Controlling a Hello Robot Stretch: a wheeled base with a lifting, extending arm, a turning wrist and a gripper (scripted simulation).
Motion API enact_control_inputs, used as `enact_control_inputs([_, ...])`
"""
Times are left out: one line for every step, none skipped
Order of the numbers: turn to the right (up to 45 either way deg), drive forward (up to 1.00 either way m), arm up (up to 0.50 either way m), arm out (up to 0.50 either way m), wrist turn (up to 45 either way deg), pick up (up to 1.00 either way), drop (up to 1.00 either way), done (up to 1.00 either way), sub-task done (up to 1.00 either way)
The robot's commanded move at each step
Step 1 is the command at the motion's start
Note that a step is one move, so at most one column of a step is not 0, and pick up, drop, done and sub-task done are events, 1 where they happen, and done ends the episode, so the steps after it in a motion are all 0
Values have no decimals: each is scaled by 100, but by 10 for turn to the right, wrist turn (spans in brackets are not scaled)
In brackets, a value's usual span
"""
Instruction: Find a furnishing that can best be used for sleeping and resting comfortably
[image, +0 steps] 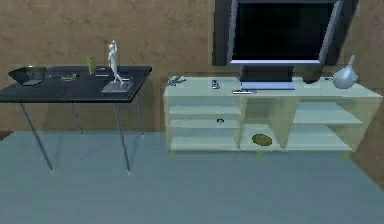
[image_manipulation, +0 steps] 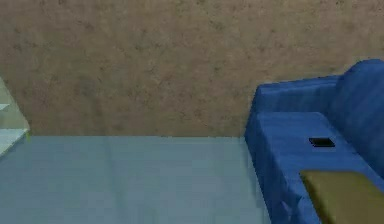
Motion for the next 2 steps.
enact_control_inputs([-450,0,0,0,0,0,0,0,0])
enact_control_inputs([-390,0,0,0,0,0,0,0,0])
